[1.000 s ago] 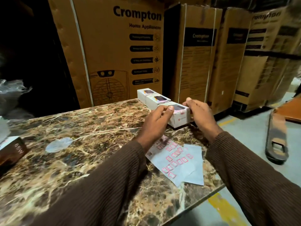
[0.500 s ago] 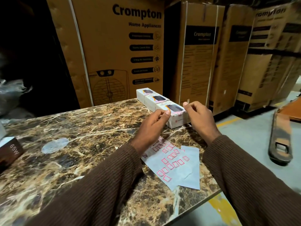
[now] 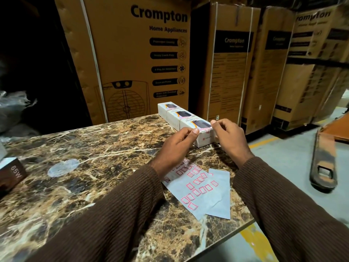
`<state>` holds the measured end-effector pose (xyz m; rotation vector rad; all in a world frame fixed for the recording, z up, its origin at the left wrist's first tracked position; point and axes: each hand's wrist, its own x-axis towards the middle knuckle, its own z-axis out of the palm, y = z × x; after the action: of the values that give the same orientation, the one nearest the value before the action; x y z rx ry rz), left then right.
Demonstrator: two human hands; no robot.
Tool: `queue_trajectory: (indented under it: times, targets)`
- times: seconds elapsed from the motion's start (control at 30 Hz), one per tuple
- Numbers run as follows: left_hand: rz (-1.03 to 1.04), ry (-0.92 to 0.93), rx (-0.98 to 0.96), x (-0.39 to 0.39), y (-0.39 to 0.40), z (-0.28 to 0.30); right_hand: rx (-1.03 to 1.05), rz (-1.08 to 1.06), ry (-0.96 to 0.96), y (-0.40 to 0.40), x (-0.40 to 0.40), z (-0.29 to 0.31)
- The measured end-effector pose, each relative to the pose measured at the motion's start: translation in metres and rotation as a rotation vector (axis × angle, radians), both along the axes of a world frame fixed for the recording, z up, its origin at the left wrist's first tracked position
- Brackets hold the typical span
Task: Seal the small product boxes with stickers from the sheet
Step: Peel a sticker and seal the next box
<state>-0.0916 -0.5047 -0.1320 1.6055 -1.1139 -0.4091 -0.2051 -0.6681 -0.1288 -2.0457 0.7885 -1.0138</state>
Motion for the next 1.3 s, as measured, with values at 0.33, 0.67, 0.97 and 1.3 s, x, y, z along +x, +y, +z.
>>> queue_trajectory:
  times: [0.33, 0.67, 0.97, 1.3]
  targets:
    - [0.045, 0.03, -0.06, -0.019, 0.077, 0.034, -0.297, 0.025, -0.089, 0.036, -0.013, 0.013]
    - [0.345, -0.28, -0.014, 0.003, 0.281, 0.062, -0.25, 0.758, 0.086, 0.214, 0.031, 0.07]
    - [0.703, -0.364, -0.003, 0.033, 0.426, 0.082, -0.173, 0.965, 0.064, 0.361, 0.096, 0.062]
    - [1.004, -0.809, 0.609, 0.112, 0.44, 0.113, 0.026, 0.738, -0.02, 0.415, 0.187, 0.064]
